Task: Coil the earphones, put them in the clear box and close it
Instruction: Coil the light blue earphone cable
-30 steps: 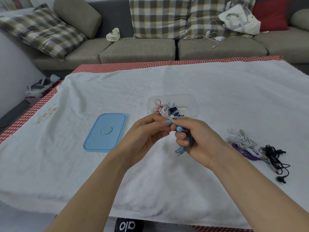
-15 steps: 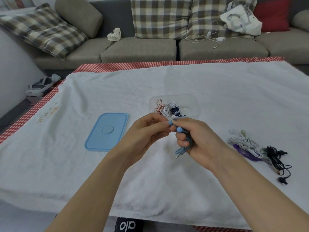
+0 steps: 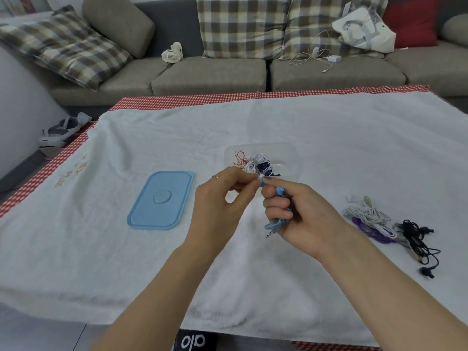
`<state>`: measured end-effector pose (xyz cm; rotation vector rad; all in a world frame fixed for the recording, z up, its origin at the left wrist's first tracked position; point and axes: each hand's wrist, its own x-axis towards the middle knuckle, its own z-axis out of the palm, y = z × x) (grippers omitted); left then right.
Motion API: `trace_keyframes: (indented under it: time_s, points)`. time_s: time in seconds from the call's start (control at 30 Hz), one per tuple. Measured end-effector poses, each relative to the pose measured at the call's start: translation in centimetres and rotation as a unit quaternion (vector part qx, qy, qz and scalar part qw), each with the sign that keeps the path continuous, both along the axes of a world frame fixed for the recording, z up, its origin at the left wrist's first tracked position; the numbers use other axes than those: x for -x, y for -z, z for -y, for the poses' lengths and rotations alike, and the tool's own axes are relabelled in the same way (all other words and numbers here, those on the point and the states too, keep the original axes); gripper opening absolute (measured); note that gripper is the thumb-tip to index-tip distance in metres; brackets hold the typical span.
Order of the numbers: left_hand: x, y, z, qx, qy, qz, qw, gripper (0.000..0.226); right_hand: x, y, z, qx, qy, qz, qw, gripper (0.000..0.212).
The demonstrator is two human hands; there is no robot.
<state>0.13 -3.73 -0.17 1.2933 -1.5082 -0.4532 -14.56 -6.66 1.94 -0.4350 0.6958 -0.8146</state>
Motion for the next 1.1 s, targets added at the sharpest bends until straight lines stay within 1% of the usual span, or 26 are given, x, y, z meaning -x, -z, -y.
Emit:
trace_keyframes:
  time_s: [0.07, 0.2, 0.33, 0.4, 0.47, 0.6, 0.73, 0.87, 0.93, 1.03, 1.1]
  points:
    - [-0.1, 0.2, 0.0, 0.016, 0.005, 0.014, 1.0, 0.007, 0.2, 0.0, -0.1, -0.011, -0.005, 0.009, 1.0, 0.039]
    - [-0.1, -0.2, -0.1, 0.016, 0.023, 0.007, 1.0, 0.018, 0.3, -0.3, -0.3, -0.014, -0.012, 0.019, 1.0, 0.016]
    - [-0.3, -0.4, -0.3, 0.003, 0.038, -0.013, 0.999, 0.018, 0.3, -0.5, -0.5, -0.018, -0.021, 0.035, 0.999, 0.01]
    - [-0.3, -0.7, -0.5, -0.002, 0.043, -0.018, 0.999, 0.024, 0.4, -0.6, -0.5, -0.018, -0.03, 0.04, 0.999, 0.009]
    - [-0.3, -1.0, -0.7, 0.0, 0.047, -0.002, 0.999, 0.027, 0.4, -0.6, -0.5, -0.012, -0.038, 0.032, 0.999, 0.008]
    - [-0.4, -1.2, -0.8, 0.017, 0.05, 0.038, 0.998, 0.021, 0.5, -0.6, -0.5, 0.007, -0.044, -0.004, 0.999, 0.01]
    - [-0.8, -1.1, -0.7, 0.023, 0.048, 0.04, 0.998, 0.012, 0.4, -0.6, -0.4, 0.01, -0.039, -0.023, 0.999, 0.012]
    - [-1.2, -0.9, -0.5, 0.034, 0.035, 0.072, 0.996, 0.013, 0.3, -0.3, -0.2, 0.037, -0.035, -0.052, 0.997, 0.011]
    - [-1.3, -0.8, -0.4, 0.047, 0.031, 0.094, 0.994, 0.011, 0.2, -0.2, -0.1, 0.04, -0.034, -0.055, 0.997, 0.013]
    - [-1.6, -0.4, -0.1, 0.075, 0.02, 0.149, 0.986, 0.007, 0.3, -0.2, 0.1, 0.044, -0.042, -0.068, 0.996, 0.015]
    - [-1.8, 0.0, 0.1, 0.07, 0.009, 0.166, 0.984, 0.006, 0.4, -0.2, 0.1, 0.05, -0.052, -0.081, 0.994, 0.019]
